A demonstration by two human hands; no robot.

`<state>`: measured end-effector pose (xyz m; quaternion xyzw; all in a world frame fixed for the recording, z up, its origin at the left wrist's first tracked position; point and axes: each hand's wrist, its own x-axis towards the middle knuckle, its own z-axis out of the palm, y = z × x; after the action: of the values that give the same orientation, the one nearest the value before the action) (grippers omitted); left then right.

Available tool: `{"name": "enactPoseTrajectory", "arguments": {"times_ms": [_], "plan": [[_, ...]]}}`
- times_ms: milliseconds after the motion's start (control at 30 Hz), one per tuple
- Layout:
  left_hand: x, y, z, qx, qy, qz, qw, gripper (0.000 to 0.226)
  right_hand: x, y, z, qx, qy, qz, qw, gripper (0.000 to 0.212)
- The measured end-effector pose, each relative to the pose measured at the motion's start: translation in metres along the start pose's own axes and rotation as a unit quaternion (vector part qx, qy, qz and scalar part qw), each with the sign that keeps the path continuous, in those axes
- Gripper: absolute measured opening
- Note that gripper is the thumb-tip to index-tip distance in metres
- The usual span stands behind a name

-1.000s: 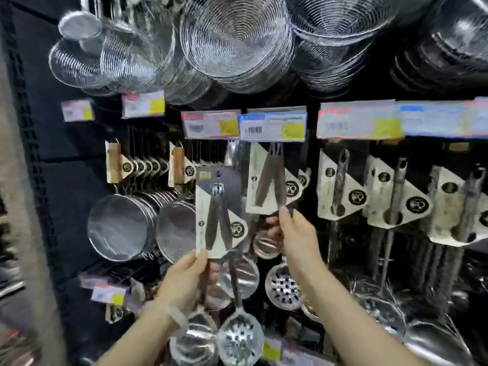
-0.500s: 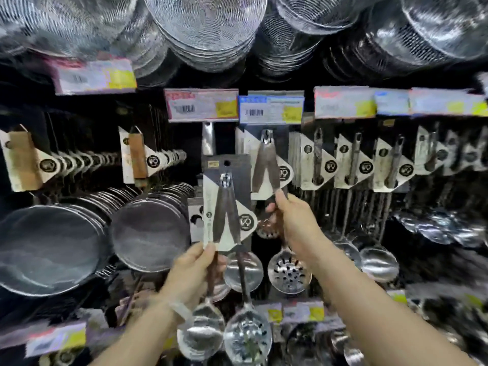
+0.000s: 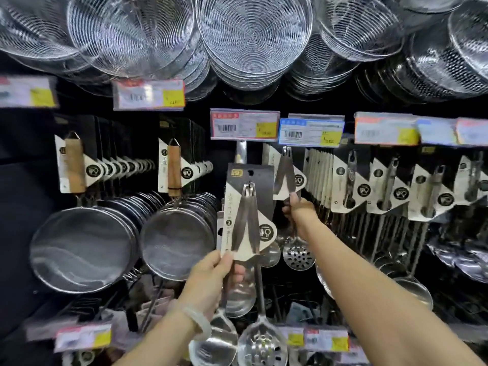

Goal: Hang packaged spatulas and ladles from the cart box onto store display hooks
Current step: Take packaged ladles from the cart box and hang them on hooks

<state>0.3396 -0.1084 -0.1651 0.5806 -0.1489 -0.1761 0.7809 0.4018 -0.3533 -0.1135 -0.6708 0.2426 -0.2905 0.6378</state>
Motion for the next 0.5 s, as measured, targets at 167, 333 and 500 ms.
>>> {"name": "enactPoseTrajectory", "arguments": {"times_ms": [167, 333, 500], "plan": [[0.005, -0.005, 0.003, 0.011, 0.019, 0.001, 1.000, 0.018, -0.011, 0.001, -0.003, -0.073, 0.089, 0.012, 0.993, 0.049], [0.009, -0.010, 0.024, 0.005, 0.033, -0.008, 0.999, 0.020, -0.103, 0.013, -0.023, 0.112, -0.049, -0.073, 0.990, 0.037], [0.014, -0.008, 0.060, 0.000, 0.016, 0.019, 1.000, 0.020, -0.139, 0.002, -0.044, 0.016, -0.141, -0.162, 0.977, 0.017]]}}
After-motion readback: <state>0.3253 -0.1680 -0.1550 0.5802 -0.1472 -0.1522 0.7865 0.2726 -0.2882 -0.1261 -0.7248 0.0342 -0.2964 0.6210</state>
